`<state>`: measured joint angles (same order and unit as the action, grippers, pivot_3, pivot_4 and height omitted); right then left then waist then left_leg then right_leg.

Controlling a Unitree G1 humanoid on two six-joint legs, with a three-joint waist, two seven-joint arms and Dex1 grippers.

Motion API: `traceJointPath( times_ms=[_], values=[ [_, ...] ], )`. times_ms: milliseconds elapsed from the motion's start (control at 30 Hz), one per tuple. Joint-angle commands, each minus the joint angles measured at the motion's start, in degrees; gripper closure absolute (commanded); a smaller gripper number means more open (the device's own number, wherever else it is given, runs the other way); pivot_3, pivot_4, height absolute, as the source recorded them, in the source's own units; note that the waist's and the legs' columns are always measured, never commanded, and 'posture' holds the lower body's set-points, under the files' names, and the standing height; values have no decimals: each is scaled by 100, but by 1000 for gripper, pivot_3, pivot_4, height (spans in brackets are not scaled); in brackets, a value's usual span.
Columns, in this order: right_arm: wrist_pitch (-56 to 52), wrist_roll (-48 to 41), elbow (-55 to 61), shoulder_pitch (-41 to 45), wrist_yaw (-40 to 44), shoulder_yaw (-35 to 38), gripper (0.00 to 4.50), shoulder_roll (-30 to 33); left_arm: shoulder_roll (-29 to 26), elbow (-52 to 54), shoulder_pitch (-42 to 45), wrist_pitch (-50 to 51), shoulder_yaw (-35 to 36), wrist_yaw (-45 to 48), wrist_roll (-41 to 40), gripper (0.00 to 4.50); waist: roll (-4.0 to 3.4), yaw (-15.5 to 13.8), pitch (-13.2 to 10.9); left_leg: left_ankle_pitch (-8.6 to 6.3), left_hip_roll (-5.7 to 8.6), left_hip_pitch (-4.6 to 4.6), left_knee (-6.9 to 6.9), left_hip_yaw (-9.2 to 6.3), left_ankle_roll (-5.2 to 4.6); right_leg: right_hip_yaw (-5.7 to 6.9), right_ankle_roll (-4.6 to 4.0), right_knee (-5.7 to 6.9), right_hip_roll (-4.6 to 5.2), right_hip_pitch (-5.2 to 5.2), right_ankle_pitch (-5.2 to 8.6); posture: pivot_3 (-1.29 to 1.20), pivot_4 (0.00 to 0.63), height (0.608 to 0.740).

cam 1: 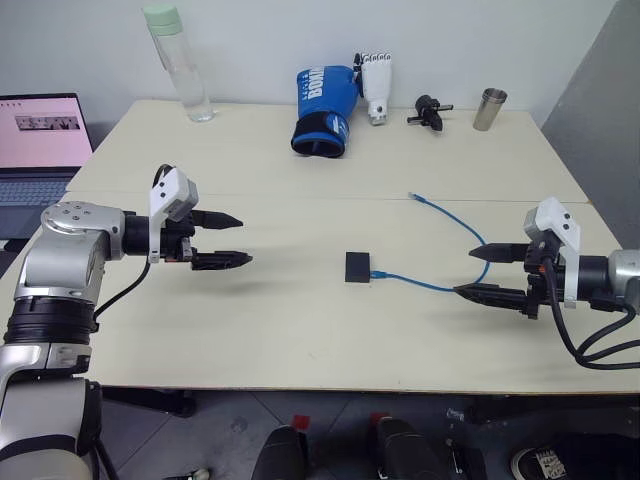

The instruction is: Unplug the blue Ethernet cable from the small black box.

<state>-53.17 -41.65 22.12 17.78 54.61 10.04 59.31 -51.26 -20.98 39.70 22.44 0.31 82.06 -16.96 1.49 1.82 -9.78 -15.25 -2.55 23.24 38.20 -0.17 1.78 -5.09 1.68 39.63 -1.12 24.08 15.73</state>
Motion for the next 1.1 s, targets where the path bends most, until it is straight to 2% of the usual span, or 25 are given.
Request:
traceJointPath(
  times_ms=[33,267,400,633,800,933,1033,1100],
  values=[
    [132,46,35,169,-38,-34,0,-91,-9,268,2,110,98,32,-172,26,0,0,0,0,0,0,0,0,0,0,0,0,0,0,0,0,150,740],
    [881,833,-505,504,21,-974,0,-626,199,855,-241,261,3,-9,-318,26,0,3,0,0,0,-1,0,1,0,-2,0,1,-1,0,0,0,150,740],
    [1394,1402,-1284,999,69,-1612,0,-1159,254,1236,-502,-72,-188,25,-171,26,0,4,0,0,0,-1,1,4,0,-4,0,3,-1,2,0,0,150,740],
    [2393,2298,-2747,1570,395,-2491,0,-2033,289,1577,-659,31,-223,-134,-245,26,2,13,2,0,-5,-14,-1,16,0,-18,-1,11,-8,2,0,0,150,740],
    [3147,2875,-3805,1830,570,-2772,0,-2429,238,1766,-734,150,-172,-233,-313,26,2,13,1,0,-3,-16,-1,20,0,-22,-1,13,-7,2,0,0,150,740],
    [3535,3132,-4598,2068,559,-2715,0,-2650,192,1866,-810,203,-120,-305,-337,26,2,16,1,0,-3,-20,-1,22,0,-24,-2,16,-6,-1,0,0,150,740],
    [3676,3180,-5000,2226,606,-2632,506,-2781,170,1946,-855,243,-99,-347,-365,0,2,30,1,0,-4,-27,-1,23,1,-26,-2,23,-8,-2,0,0,150,740],
    [3771,3215,-5133,2286,706,-2612,1019,-2838,161,1965,-850,265,-95,-365,-379,0,2,37,1,0,-5,-28,-1,24,1,-28,-2,25,-8,-2,-1,0,150,740]
  ],
)
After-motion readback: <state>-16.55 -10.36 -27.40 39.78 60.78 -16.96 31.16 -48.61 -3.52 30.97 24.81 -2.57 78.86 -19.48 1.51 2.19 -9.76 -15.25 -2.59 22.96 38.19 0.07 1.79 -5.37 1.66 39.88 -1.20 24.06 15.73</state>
